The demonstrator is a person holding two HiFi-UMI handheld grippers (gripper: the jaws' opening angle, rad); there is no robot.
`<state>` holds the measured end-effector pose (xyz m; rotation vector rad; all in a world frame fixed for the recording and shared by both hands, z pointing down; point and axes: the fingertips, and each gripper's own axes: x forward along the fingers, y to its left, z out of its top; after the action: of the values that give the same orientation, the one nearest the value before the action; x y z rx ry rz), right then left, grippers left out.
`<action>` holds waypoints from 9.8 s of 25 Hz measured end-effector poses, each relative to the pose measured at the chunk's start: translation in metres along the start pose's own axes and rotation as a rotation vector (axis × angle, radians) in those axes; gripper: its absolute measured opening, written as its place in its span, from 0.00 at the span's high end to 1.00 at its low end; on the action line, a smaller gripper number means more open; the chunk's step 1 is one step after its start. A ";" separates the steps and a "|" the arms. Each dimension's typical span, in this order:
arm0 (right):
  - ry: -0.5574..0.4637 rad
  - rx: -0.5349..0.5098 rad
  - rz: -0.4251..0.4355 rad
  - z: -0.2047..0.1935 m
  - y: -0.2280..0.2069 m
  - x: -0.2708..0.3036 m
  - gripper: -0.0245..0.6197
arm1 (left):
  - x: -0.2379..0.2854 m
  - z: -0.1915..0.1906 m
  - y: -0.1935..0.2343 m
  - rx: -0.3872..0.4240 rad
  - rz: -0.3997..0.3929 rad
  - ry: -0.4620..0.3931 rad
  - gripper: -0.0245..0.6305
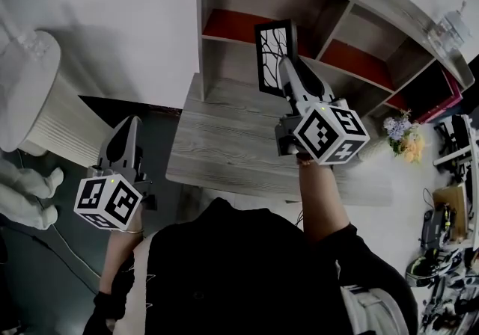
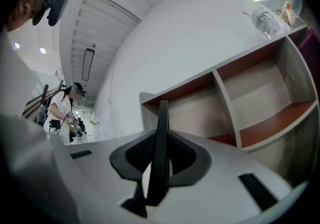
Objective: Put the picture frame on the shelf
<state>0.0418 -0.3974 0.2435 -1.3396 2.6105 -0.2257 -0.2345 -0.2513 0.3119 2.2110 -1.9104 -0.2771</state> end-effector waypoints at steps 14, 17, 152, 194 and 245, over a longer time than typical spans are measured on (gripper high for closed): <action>0.014 0.017 0.071 0.002 0.003 0.060 0.85 | 0.013 0.006 0.020 0.002 0.065 -0.019 0.94; 0.027 0.029 0.088 0.001 0.002 0.071 0.85 | 0.025 0.000 0.020 -0.008 0.062 -0.013 0.94; 0.281 0.191 -0.472 -0.073 -0.090 0.138 0.77 | 0.136 0.002 0.059 -0.081 -0.188 0.062 0.94; 0.019 0.298 -0.449 -0.022 -0.083 0.099 0.97 | 0.155 0.001 0.047 -0.067 -0.270 0.082 0.94; 0.202 -0.051 -0.142 -0.084 -0.036 -0.021 0.96 | 0.117 -0.050 -0.089 -0.048 -0.302 0.131 0.94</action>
<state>0.0614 -0.3972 0.3347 -1.5995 2.7004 -0.3344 -0.1194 -0.3526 0.3344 2.4161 -1.4868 -0.2149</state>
